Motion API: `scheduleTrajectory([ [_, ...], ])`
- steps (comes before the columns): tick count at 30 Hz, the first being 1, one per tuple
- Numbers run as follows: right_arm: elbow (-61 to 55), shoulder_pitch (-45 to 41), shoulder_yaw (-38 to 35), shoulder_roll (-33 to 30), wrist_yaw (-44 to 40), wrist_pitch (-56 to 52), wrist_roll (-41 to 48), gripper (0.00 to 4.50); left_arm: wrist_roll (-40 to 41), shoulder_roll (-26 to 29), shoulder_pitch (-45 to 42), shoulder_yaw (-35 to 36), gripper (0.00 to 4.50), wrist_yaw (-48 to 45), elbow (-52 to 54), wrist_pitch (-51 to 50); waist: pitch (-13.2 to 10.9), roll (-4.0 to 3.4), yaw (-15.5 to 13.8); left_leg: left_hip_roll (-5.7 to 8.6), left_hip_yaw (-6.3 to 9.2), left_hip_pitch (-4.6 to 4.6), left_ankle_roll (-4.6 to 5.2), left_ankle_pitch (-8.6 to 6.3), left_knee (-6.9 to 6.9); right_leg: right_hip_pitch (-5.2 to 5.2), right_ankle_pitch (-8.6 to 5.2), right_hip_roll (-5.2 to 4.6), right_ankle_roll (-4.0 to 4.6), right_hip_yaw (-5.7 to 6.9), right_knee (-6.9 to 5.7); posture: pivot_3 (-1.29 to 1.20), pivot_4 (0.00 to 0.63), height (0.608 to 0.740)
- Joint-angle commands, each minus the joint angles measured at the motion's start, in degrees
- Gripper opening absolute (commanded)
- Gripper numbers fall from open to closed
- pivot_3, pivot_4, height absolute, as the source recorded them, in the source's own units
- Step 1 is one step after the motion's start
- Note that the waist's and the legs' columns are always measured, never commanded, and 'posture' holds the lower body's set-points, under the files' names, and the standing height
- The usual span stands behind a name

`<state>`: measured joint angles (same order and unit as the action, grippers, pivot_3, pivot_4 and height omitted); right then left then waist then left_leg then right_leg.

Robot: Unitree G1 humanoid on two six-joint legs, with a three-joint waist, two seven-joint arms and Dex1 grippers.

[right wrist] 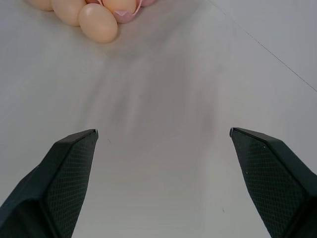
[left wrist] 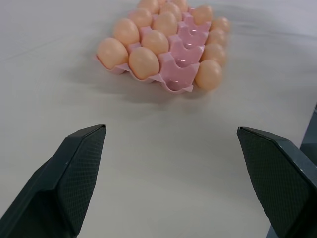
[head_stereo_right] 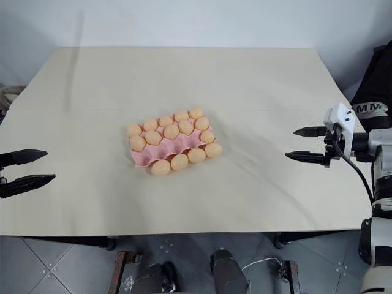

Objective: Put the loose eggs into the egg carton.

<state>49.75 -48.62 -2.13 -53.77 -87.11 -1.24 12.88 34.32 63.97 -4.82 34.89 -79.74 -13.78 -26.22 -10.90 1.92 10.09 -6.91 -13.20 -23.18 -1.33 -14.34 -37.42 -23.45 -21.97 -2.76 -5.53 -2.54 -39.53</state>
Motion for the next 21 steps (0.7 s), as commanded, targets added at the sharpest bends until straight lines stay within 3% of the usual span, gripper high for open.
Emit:
scheduleTrajectory([
  [1, -0.2, -1.6, -1.4, -1.3, -2.1, 0.7, 0.4, 4.47, 0.7, 1.4, -1.5, 0.7, 4.5, -0.9, -0.1, 0.4, 0.0, -0.01, 0.1, 0.0, 0.0, 0.0, 0.0, 0.0, 0.0, 0.0, 0.0, 0.0, 0.0, 0.0, 0.0, 0.0, 0.15, 0.74],
  [8, -0.8, -1.6, -1.5, -1.3, -1.8, -0.3, 0.5, 4.47, 0.7, 1.0, -0.9, 0.9, 4.5, -0.2, 1.4, -1.7, 0.0, -0.01, 0.8, 0.01, 0.01, 0.0, 0.0, 0.0, -0.03, 0.01, 0.0, -0.01, 0.0, 0.0, -0.02, 0.0, 0.15, 0.74],
  [15, -2.2, -1.1, -1.7, -1.3, -0.6, -2.0, 0.6, 4.47, -1.2, -0.6, -0.5, 1.9, 4.5, -0.1, 0.5, 5.3, 0.0, -0.01, 1.1, 0.0, 0.02, 0.0, 0.0, 0.01, -0.03, 0.01, 0.0, -0.01, 0.0, -0.01, -0.03, 0.0, 0.15, 0.74],
  [21, -8.6, -0.3, -2.9, 1.4, 7.3, -8.7, 1.7, 4.47, -1.8, -1.4, 0.5, 0.7, 4.5, -0.2, 0.8, 7.9, 0.0, -0.02, 1.3, -0.01, 0.02, 0.01, -0.01, 0.01, -0.05, 0.01, 0.0, 0.0, 0.0, -0.03, -0.07, 0.0, 0.15, 0.74],
])
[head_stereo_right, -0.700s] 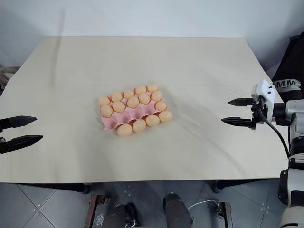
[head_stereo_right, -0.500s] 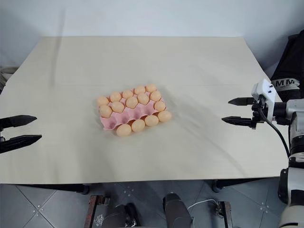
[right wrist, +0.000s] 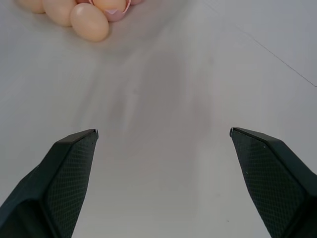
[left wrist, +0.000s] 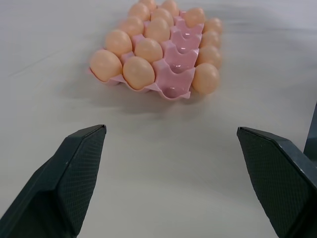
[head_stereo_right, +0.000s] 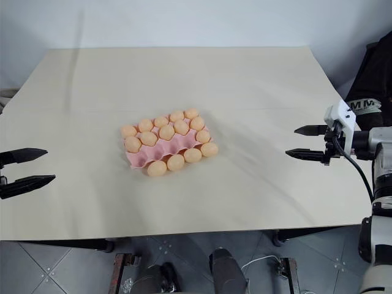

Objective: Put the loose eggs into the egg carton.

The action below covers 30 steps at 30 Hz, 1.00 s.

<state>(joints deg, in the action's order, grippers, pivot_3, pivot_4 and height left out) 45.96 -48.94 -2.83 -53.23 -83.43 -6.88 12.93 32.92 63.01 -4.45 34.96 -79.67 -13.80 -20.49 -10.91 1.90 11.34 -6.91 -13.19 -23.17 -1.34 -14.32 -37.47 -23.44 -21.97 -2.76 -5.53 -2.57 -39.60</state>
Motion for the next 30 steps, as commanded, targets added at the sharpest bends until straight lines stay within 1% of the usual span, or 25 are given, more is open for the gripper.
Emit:
scheduleTrajectory([
  [1, -6.1, 0.4, -2.3, 1.4, 4.7, -4.1, 1.7, 4.47, -0.4, -0.6, 0.2, 0.4, 4.5, -0.2, 0.8, 2.7, 0.0, 0.0, 0.0, 0.0, 0.0, 0.0, 0.0, 0.0, 0.0, 0.0, 0.0, -0.01, 0.0, -0.01, -0.01, 0.0, 0.15, 0.74],
  [4, -12.7, 3.2, -3.1, 2.9, 6.8, -6.9, 3.3, 4.47, -1.6, -1.1, -0.4, -1.7, 4.5, 0.6, 0.6, 4.1, 0.0, 0.0, -0.1, 0.01, 0.04, 0.0, -0.01, 0.02, -0.02, 0.01, 0.0, 0.0, 0.0, 0.01, -0.03, 0.0, 0.15, 0.74],
  [7, -19.3, 5.3, -3.6, 4.8, 10.8, -10.8, 4.3, 4.47, 0.6, -2.6, -2.0, -2.7, 4.5, -0.1, 2.2, 3.8, 0.0, 0.0, -0.3, 0.02, 0.06, -0.03, -0.01, 0.02, 0.02, 0.01, 0.0, -0.01, 0.0, 0.02, -0.02, 0.0, 0.15, 0.74],
  [11, -27.7, 8.5, -3.1, 7.7, 15.5, -16.0, 5.4, 4.47, 5.2, -6.2, -3.0, -3.6, 4.5, -1.6, 8.9, 2.7, 0.0, 0.02, -0.5, 0.03, 0.08, -0.06, 0.01, 0.03, 0.01, 0.02, 0.0, -0.01, -0.01, 0.03, -0.01, 0.0, 0.15, 0.74],
  [14, -32.0, 9.6, -2.0, 11.5, 20.7, -19.3, 5.2, 4.47, 9.4, -10.2, -3.3, -3.4, 4.5, -2.2, 13.1, 2.8, 0.0, 0.03, -0.4, 0.02, 0.11, -0.06, 0.0, 0.04, 0.0, 0.03, 0.01, 0.02, -0.01, 0.03, -0.03, 0.0, 0.15, 0.74],
  [20, -38.4, 8.4, 0.7, 20.3, 33.0, -27.5, 3.8, 4.47, 9.3, -12.0, -0.5, -5.2, 4.5, -4.0, 14.5, 2.8, 0.0, 0.03, -0.1, -0.05, 0.11, 0.01, -0.14, 0.19, 0.01, -0.02, 0.01, 0.21, 0.0, -0.14, -0.21, 0.0, 0.15, 0.74],
  [24, -40.7, 9.0, 1.2, 25.4, 39.3, -27.5, 2.9, 4.47, 8.1, -13.1, 0.7, -6.0, 4.5, -4.8, 13.3, 5.0, 0.0, 0.06, -0.3, 0.03, 0.16, -0.01, -0.12, 0.27, 0.09, -0.01, 0.01, 0.15, 0.01, -0.1, -0.19, 0.0, 0.15, 0.74],
  [26, -42.1, 9.3, 1.0, 27.2, 41.4, -28.1, 3.4, 4.47, 8.3, -13.4, 0.9, -5.9, 4.5, -4.1, 13.3, 5.1, 0.0, 0.1, -0.3, 0.05, 0.17, -0.04, -0.11, 0.28, 0.12, -0.01, 0.01, 0.13, 0.0, -0.07, -0.16, 0.0, 0.15, 0.74],
  [30, -47.6, 13.0, 3.3, 28.6, 40.7, -29.1, 4.9, 4.47, 8.2, -13.6, 0.6, -6.0, 4.5, -2.9, 13.5, 5.2, 0.1, 0.17, -0.7, 0.07, 0.25, -0.06, -0.11, 0.28, 0.27, 0.0, 0.01, 0.11, 0.0, 0.0, -0.03, 0.0, 0.15, 0.74],
])
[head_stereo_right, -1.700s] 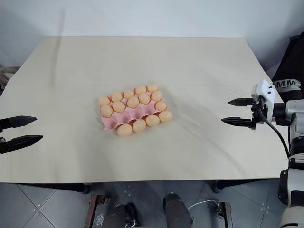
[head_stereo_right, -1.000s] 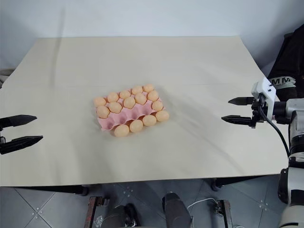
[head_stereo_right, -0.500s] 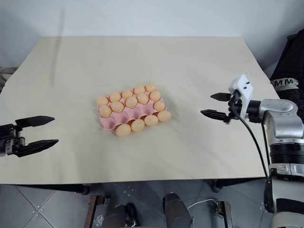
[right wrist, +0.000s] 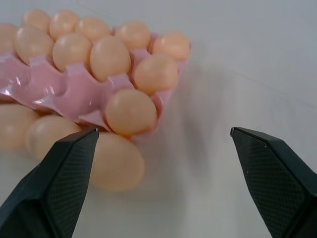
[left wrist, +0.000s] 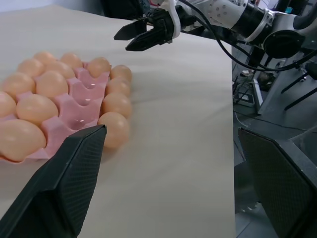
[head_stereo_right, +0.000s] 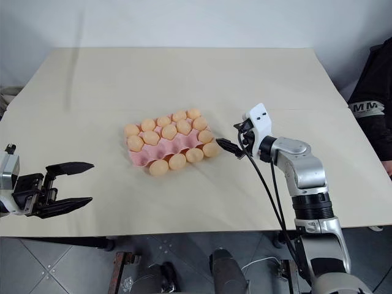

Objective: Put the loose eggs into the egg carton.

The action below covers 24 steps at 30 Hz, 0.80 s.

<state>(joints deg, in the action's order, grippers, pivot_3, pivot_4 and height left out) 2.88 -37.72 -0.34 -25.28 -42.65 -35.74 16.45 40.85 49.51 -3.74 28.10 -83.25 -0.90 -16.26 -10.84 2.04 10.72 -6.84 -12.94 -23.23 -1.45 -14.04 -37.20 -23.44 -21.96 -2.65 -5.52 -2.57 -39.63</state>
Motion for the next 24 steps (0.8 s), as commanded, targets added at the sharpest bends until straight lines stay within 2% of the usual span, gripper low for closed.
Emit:
scheduleTrajectory([
  [1, -4.7, 2.3, 1.3, 0.9, 0.0, 0.0, 1.2, 4.47, 0.3, -0.2, -0.2, 0.8, 4.5, 1.0, 0.7, 1.0, 0.0, 0.06, -0.1, -0.01, 0.02, 0.0, -0.02, -0.01, 0.02, 0.0, 0.0, 0.01, 0.0, 0.01, 0.02, 0.0, 0.15, 0.74],
  [13, 6.1, 0.3, 4.5, 6.7, 4.7, 8.2, -4.0, 4.47, 0.8, -1.0, -2.3, -0.5, 4.5, 3.2, 2.1, 0.7, 0.0, 0.07, 0.3, -0.01, -0.02, -0.01, -0.01, 0.02, 0.04, 0.01, 0.0, 0.03, 0.0, 0.01, 0.05, 0.0, 0.15, 0.74],
  [24, 10.8, -0.3, 6.2, 7.9, 4.4, 9.6, -6.2, 4.47, 1.2, -0.6, -1.3, 0.2, 4.5, 4.4, 3.6, 0.1, 0.0, 0.07, 0.3, -0.01, 0.0, -0.01, -0.03, 0.02, 0.08, 0.01, 0.0, 0.04, 0.0, 0.02, 0.08, 0.0, 0.15, 0.74],
])
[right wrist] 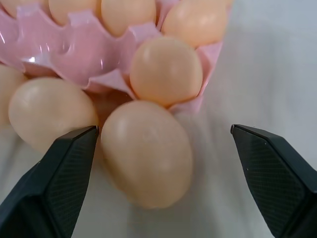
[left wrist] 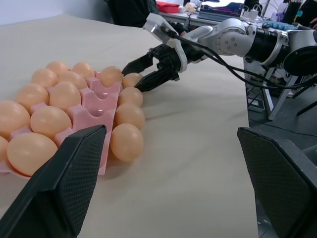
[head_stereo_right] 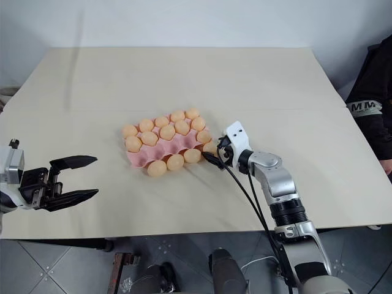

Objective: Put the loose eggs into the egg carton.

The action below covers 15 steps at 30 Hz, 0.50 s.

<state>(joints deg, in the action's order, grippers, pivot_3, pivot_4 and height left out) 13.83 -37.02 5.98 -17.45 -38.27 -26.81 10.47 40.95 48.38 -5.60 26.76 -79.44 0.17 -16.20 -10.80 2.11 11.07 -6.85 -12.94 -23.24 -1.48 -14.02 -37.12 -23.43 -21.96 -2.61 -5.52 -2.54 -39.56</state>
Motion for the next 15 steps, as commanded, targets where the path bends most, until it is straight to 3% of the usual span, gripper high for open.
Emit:
scheduleTrajectory([
  [1, 0.0, -1.0, -0.1, 0.1, 0.2, 0.6, -0.3, 4.47, 1.1, 0.5, 0.6, 1.6, 4.5, 0.8, 2.7, -0.1, 0.0, 0.0, 0.0, 0.0, 0.0, 0.0, 0.0, 0.0, 0.0, 0.0, 0.0, 0.0, 0.0, 0.0, 0.0, 0.0, 0.15, 0.74],
  [3, -0.1, -1.0, -0.3, 0.0, 0.2, 0.3, -0.2, 4.47, 1.2, 0.6, 0.7, 1.8, 4.5, 1.0, 3.0, -0.1, 0.0, 0.0, 0.0, 0.0, 0.0, 0.0, 0.0, 0.0, -0.01, 0.0, 0.0, -0.01, 0.0, 0.0, 0.0, 0.0, 0.15, 0.74],
  [6, 0.0, -1.0, -0.6, 0.0, 0.3, 0.7, -0.1, 3.89, 1.2, 0.8, 0.5, 1.8, 4.5, 1.4, 3.1, -0.3, 0.0, 0.0, 0.0, 0.0, 0.0, 0.0, 0.0, 0.0, 0.0, 0.0, 0.0, 0.0, 0.0, -0.01, 0.0, 0.0, 0.15, 0.74],
  [10, -0.5, -1.2, -0.7, -0.3, -0.2, 0.6, 0.2, 2.55, 1.0, 0.9, 0.1, 1.6, 4.5, 1.8, 2.8, -0.2, 0.0, 0.0, 0.0, 0.0, 0.0, 0.0, 0.0, 0.0, 0.01, 0.0, 0.0, 0.0, 0.0, -0.01, 0.0, 0.0, 0.15, 0.74],
  [15, -2.0, -2.0, -1.8, -1.5, -0.4, 0.0, 0.7, 2.55, 1.0, 0.8, -0.2, 1.5, 4.5, 2.1, 2.7, -0.2, 0.0, 0.0, 0.0, 0.0, 0.0, 0.0, 0.0, 0.0, 0.01, 0.0, 0.0, 0.0, 0.0, -0.01, 0.01, 0.0, 0.15, 0.74],
])
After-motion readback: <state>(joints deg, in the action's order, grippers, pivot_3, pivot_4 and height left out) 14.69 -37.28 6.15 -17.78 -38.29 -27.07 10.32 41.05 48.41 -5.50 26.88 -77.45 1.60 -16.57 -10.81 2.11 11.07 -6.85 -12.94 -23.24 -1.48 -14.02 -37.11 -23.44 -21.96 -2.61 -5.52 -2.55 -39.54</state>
